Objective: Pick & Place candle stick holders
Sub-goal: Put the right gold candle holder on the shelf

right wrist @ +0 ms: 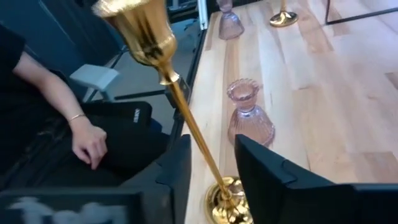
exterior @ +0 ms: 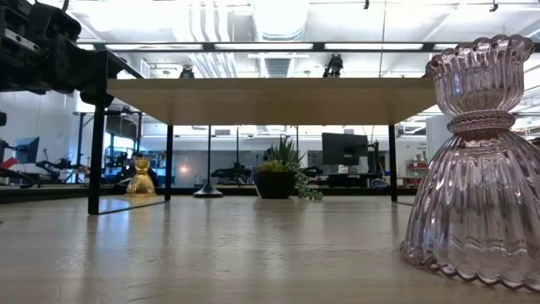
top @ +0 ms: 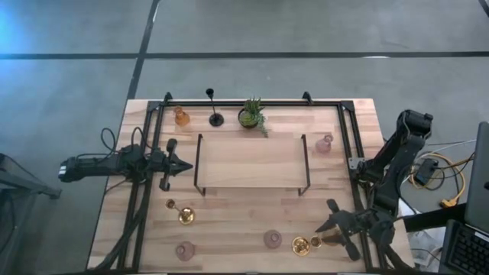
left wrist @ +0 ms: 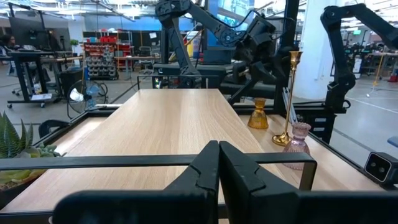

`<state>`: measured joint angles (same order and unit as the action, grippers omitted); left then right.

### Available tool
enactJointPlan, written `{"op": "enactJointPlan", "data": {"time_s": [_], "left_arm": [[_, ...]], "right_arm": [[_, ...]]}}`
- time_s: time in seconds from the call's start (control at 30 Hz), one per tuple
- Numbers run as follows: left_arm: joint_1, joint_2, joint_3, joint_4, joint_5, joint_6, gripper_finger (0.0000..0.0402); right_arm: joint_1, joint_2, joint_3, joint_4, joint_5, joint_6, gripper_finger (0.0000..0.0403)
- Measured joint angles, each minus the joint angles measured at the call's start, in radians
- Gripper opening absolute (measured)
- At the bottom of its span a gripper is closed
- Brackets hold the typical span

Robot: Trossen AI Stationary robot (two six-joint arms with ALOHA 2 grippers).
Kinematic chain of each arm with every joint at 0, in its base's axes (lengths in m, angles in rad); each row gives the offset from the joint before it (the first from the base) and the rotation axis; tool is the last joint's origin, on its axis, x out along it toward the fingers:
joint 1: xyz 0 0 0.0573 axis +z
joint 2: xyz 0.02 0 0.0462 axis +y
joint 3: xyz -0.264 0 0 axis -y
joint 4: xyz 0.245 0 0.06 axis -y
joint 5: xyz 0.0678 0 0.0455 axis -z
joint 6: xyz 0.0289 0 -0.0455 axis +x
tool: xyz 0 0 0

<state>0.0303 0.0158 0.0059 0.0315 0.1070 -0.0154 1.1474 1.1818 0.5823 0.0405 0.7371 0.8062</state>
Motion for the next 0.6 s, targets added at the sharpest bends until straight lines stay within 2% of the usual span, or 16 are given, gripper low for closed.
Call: {"op": "enactJointPlan", "data": {"time_s": [0.27,0.6], "left_arm": [[0.0,0.0,0.0,0.0,0.0,0.0,0.0014],[0.0,0.0,0.0,-0.001,0.0,0.0,0.0014]], "right_arm": [[-0.019,0.102,0.051,0.004,0.0,-0.006,0.017],[-0.055,0.192,0.148,0.001,0.025,-0.12,0.0176]]}}
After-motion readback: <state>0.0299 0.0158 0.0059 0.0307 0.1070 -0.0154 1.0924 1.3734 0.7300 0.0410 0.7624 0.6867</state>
